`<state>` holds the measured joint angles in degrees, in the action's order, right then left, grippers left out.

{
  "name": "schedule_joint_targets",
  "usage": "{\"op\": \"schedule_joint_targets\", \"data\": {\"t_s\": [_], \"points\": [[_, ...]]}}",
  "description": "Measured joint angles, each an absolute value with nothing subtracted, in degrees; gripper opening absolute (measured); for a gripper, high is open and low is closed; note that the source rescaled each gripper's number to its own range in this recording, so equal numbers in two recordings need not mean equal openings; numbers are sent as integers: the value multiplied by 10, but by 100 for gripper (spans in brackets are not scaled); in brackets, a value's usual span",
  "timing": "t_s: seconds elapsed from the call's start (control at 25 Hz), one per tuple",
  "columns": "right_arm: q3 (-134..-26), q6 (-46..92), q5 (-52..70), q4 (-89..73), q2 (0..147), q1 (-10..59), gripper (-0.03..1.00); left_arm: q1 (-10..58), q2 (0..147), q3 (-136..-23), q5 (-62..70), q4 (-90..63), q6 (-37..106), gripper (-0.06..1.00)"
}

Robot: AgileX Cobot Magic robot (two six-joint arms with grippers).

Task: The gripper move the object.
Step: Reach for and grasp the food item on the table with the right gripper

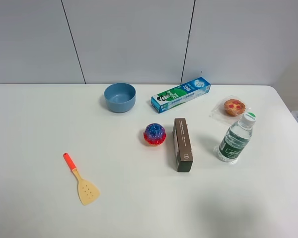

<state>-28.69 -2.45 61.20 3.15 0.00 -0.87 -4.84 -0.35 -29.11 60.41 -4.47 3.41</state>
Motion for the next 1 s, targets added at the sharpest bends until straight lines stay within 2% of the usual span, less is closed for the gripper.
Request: {"op": "schedule_joint_targets", "data": {"t_s": [0.12, 0.28, 0.56, 0.76, 1.0], "points": [[-331, -29, 613, 38, 44, -9, 100, -48, -4, -291, 604, -45, 34, 100], [-451, -53, 612, 57, 162, -9, 100, -48, -4, -291, 604, -45, 34, 100], [-717, -78, 615, 61, 456, -9, 100, -48, -4, -291, 604, -45, 34, 100], [-894, -74, 673, 62, 676, -9, 100, -48, -4, -291, 604, -45, 34, 100], [-1009, -66, 690, 62, 888, -9, 100, -48, -4, -291, 604, -45, 34, 100]]}}
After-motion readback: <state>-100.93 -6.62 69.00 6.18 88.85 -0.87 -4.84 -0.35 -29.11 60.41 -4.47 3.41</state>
